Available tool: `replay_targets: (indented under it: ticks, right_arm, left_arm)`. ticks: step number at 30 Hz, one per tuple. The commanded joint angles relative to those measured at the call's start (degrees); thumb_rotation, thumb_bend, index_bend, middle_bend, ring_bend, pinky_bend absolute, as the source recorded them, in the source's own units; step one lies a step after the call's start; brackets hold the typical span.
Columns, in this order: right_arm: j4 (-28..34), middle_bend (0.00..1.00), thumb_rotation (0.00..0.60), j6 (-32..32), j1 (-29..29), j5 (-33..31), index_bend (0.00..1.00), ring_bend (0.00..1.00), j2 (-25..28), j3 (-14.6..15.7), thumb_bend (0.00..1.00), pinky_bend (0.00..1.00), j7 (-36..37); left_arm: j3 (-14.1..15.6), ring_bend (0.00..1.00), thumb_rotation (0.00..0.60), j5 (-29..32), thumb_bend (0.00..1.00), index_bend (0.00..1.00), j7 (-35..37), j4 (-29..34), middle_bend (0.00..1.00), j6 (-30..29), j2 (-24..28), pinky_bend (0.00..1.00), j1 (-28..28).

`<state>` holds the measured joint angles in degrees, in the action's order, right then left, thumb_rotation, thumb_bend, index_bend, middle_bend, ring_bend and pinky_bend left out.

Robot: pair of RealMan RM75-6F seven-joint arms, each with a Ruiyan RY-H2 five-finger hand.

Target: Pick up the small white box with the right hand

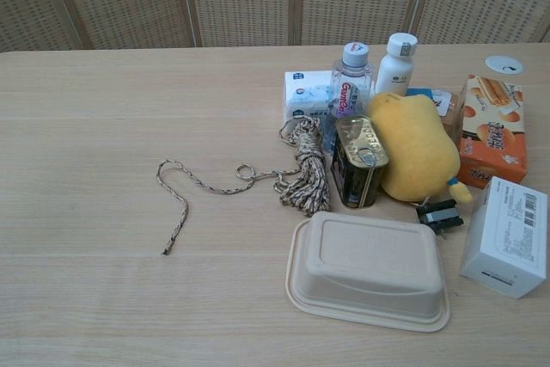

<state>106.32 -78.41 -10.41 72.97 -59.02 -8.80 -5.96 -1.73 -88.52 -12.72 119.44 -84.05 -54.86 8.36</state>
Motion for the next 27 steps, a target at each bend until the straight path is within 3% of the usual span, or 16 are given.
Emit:
replay_targets:
  ticks: [1, 14, 23, 27]
  right_arm:
    - [0.19, 0.0, 0.571, 0.05, -0.08, -0.06, 0.0, 0.0, -0.02, -0.03, 0.01, 0.0, -0.29]
    - [0.56, 0.0, 0.573, 0.52, -0.23, 0.75, 0.0, 0.0, 0.51, 0.59, 0.01, 0.0, -1.43]
    - [0.93, 0.0, 0.599, 7.61, -1.88, 4.13, 0.0, 0.0, 4.24, 5.44, 0.03, 0.0, -6.5]
    - [1.58, 0.0, 0.6, 10.61, -2.67, 6.37, 0.0, 0.0, 6.26, 7.59, 0.12, 0.0, -8.07]
  left_arm:
    - [0.05, 0.0, 0.6, -0.07, 0.15, 0.0, 0.15, -0.21, 0.0, 0.18, -0.19, 0.0, 0.0]
    - [-0.2, 0.0, 0.6, -0.53, 0.15, 0.0, 1.13, -0.42, 0.0, 0.4, 0.34, 0.0, 0.06]
    - [-1.14, 0.0, 0.6, 0.59, 0.15, 0.0, 0.89, -0.05, 0.0, 2.75, -0.07, 0.0, 1.76]
    - [-2.03, 0.0, 0.6, 0.47, 0.15, 0.0, 0.19, 0.68, 0.0, 4.01, 0.2, 0.0, 3.17]
